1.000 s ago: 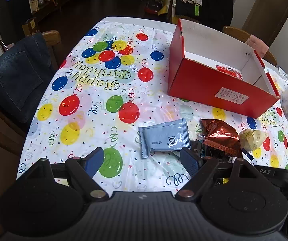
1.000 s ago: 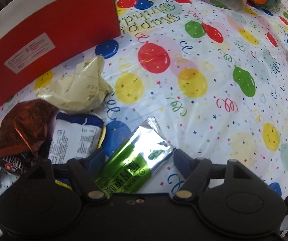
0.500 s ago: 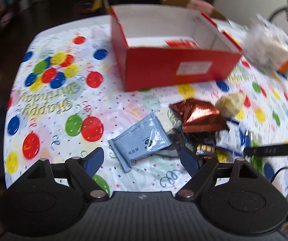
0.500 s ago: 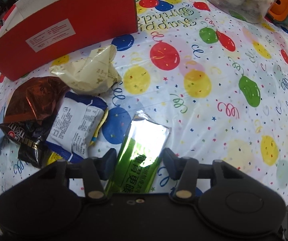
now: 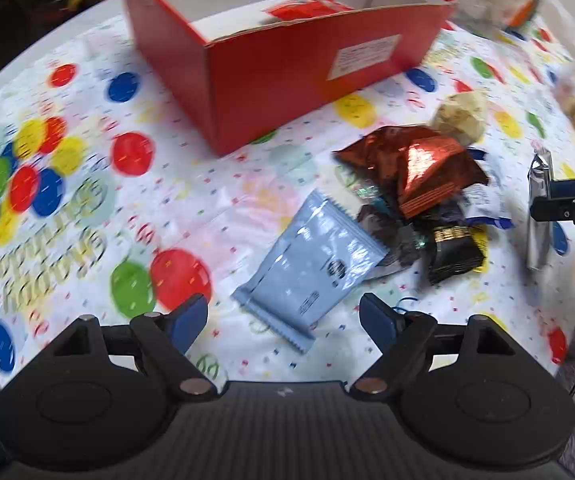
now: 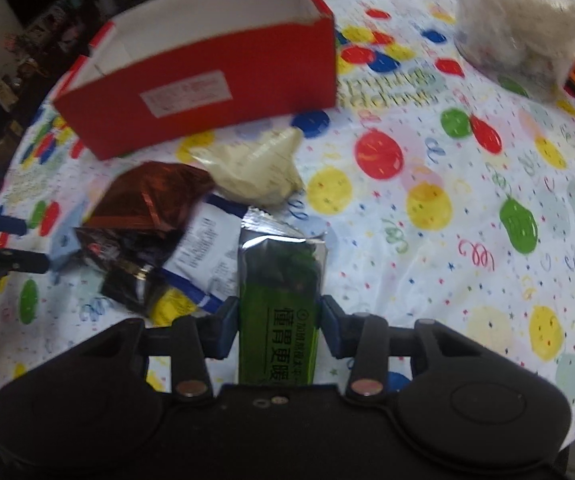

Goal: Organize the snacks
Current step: 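Grasp the green-silver bar with the right tool while the left tool grasps the light-blue packet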

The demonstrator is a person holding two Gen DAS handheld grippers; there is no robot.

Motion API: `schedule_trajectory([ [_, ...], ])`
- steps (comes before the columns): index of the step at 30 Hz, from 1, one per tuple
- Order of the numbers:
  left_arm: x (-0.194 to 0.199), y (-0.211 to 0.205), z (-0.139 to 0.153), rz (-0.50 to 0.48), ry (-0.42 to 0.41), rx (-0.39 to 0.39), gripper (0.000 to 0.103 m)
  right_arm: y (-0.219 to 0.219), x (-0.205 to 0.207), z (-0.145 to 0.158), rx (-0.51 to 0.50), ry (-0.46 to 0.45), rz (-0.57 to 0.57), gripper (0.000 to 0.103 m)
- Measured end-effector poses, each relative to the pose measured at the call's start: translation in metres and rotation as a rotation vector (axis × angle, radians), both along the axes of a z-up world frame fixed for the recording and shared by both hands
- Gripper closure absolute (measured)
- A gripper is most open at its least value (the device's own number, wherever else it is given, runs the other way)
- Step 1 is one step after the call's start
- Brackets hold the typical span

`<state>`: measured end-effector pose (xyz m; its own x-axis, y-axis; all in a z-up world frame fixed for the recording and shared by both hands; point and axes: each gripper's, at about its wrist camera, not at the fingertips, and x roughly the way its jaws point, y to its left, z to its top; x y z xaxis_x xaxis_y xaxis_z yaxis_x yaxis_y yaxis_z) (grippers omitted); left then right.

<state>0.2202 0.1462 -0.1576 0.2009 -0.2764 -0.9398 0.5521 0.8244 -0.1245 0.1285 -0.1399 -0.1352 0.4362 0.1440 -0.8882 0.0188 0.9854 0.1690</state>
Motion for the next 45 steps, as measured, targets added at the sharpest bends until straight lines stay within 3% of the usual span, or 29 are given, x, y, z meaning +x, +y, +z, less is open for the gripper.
schedule_trajectory([
  [7, 0.009, -0.022, -0.009, -0.156, 0.021, 0.022, 0.021, 0.013, -0.011, 0.019, 0.028, -0.082, 0.110, 0.062],
  [11, 0.007, -0.033, -0.018, -0.222, 0.022, 0.072, 0.031, 0.018, -0.015, 0.019, 0.045, -0.093, 0.160, 0.062],
  [15, 0.003, -0.035, -0.021, -0.235, -0.006, 0.082, 0.041, 0.020, -0.016, 0.018, 0.050, -0.090, 0.181, 0.062],
  [21, -0.001, -0.035, -0.023, -0.208, -0.040, 0.082, 0.048, 0.022, -0.015, 0.018, 0.058, -0.086, 0.186, 0.062],
  [26, -0.007, -0.028, -0.022, -0.081, -0.073, 0.065, 0.056, 0.021, -0.015, 0.019, 0.057, -0.093, 0.186, 0.062],
  [31, -0.018, -0.006, -0.023, 0.188, -0.107, -0.001, 0.057, 0.014, -0.013, 0.019, 0.070, -0.088, 0.159, 0.062],
  [38, -0.036, 0.018, -0.024, 0.469, -0.099, -0.054, 0.058, 0.011, -0.009, 0.021, 0.079, -0.087, 0.143, 0.062],
  [45, -0.058, 0.028, -0.009, 0.592, -0.117, -0.093, 0.070, 0.007, 0.004, 0.041, 0.099, -0.129, 0.139, 0.062],
])
